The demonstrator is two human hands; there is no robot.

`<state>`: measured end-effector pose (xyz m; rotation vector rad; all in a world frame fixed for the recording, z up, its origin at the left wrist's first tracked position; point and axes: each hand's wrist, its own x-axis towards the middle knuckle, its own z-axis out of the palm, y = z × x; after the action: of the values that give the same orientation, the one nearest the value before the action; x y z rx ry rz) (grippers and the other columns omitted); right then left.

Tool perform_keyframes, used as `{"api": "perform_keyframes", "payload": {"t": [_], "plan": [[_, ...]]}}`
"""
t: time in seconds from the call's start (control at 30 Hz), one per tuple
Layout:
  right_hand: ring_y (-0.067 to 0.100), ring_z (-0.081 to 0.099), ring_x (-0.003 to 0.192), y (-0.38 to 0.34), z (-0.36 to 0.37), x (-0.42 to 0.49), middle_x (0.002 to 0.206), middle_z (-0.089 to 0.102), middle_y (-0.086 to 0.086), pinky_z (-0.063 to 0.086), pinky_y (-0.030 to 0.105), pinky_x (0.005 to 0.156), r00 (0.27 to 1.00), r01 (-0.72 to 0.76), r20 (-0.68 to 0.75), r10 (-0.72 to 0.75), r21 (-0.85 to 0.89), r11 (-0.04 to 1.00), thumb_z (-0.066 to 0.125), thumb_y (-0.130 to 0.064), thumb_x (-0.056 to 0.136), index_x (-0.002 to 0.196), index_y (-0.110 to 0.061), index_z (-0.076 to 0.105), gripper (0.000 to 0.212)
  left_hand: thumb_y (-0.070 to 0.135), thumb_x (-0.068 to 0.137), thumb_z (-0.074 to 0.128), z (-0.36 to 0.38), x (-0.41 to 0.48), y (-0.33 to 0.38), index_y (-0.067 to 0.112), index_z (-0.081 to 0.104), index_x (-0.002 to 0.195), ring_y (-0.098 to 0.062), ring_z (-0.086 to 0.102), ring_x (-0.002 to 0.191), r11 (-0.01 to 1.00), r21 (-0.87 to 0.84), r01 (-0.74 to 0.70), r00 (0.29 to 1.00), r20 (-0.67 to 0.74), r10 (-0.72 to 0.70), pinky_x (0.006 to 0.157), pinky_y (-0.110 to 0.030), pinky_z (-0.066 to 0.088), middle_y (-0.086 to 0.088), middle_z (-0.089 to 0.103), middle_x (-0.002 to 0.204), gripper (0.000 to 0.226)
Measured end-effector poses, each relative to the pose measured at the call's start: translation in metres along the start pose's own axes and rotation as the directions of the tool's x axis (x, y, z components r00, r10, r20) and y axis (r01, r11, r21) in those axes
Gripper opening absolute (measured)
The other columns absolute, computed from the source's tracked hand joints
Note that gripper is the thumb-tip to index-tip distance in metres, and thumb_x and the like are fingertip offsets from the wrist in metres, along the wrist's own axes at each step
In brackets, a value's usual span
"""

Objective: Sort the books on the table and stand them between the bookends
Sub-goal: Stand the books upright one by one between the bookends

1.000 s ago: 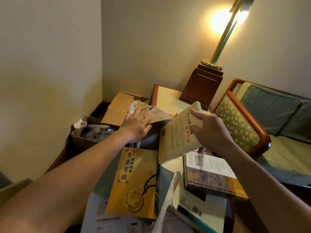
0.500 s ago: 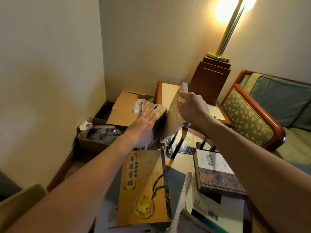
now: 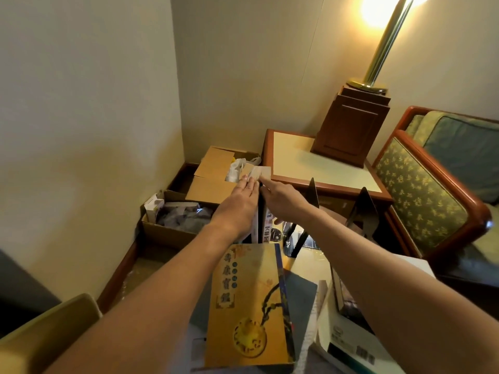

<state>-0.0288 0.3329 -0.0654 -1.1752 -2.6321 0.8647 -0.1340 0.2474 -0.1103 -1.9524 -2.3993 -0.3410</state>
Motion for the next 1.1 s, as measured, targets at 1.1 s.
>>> {"api": "perform_keyframes", "payload": {"t": [1.1], "plan": [[0.025, 0.051, 0.129, 0.052, 0.048, -0.115, 0.145, 0.053, 0.008, 0.039, 0.040, 0.107, 0.962, -0.112, 0.239, 0.130, -0.085, 0.990, 0.055, -0.038, 0.100, 0.159, -0.036, 0.008, 0.076, 0.063, 0.098, 0.038, 0.064, -0.160, 0.023, 0.040, -0.003, 0.158, -0.035, -0.011, 0.153, 0.811, -0.356, 0.464, 0.881, 0.285, -0.379, 0.121, -0.051, -0.006, -0.004, -0.009, 0.168, 0.077]]}}
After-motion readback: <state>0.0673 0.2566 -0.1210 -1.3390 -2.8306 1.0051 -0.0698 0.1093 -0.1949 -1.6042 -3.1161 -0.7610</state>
